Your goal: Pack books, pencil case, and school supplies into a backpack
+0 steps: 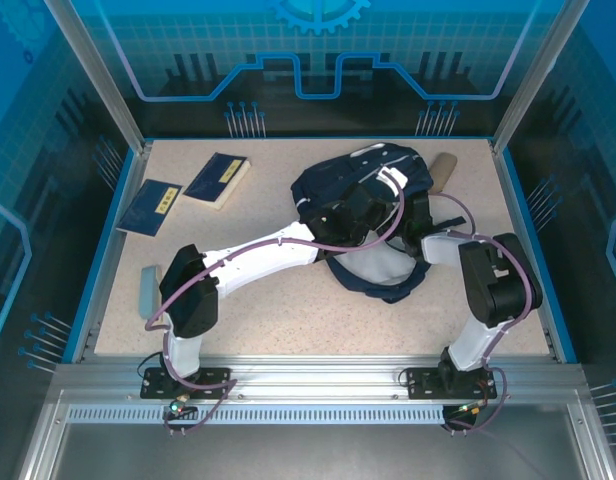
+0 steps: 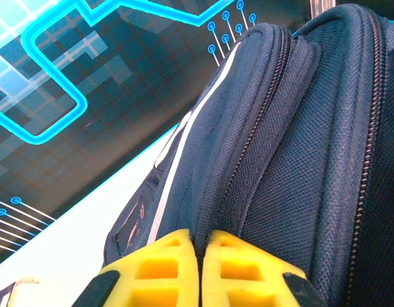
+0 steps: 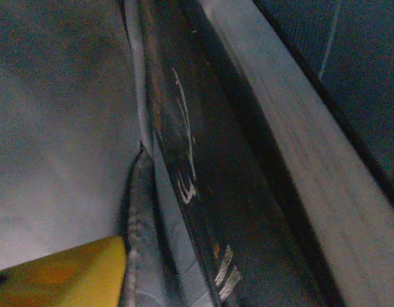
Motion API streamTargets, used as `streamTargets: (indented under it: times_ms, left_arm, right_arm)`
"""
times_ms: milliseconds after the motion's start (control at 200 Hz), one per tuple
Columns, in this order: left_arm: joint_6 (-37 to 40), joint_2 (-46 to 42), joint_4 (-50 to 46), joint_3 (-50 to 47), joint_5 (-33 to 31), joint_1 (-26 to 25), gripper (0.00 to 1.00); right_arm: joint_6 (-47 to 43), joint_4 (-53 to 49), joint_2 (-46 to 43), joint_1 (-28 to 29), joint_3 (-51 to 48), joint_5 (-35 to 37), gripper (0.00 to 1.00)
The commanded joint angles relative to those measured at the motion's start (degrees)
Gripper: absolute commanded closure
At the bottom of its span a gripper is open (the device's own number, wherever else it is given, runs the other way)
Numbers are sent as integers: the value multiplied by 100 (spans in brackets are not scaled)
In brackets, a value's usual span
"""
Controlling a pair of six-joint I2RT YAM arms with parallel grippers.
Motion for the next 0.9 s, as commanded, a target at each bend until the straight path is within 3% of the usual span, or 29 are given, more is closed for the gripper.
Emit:
streamTargets:
  times_ms: [0, 65, 215, 370, 460, 540, 635, 680, 755, 895]
  left_arm:
    - [-247, -564, 655, 21, -209, 97, 99]
    - [-225, -559, 651, -56, -205, 151, 99]
    - [-373, -668, 682, -337, -55, 340, 100]
    - [-507, -837, 670, -674, 242, 481, 99]
    - [-625, -1039, 548, -952, 667, 547, 93]
    - [-902, -1285, 387, -1271, 1118, 608, 75]
    - [-1524, -1609, 232, -1665, 1398, 668, 34]
    - [-1765, -1757, 156, -1873, 1402, 692, 21]
    - [-2132, -2001, 3, -2195, 1270, 757, 9]
    - [-2937, -2406, -176, -2824, 1126, 1186, 2]
  right_arm:
    - [73, -369, -590, -109, -140, -395, 28]
    - [19, -643, -1000, -176, -365, -567, 27]
    - [-421, -2410, -2082, -345, -707, -545, 29]
    - [-891, -3648, -3333, -516, -1125, -269, 34]
    - [-1318, -4434, -3995, -566, -1169, 99, 35]
    - [-1685, -4930, -4478, -598, -1183, 423, 35]
    - [-2130, -5185, -4795, -651, -1150, 606, 25]
    - [-2363, -5283, -4883, -659, -1085, 663, 17]
    - [-2673, -5352, -4897, -669, -956, 744, 7]
    - [-3155, -5341, -4600, -692, -639, 693, 0]
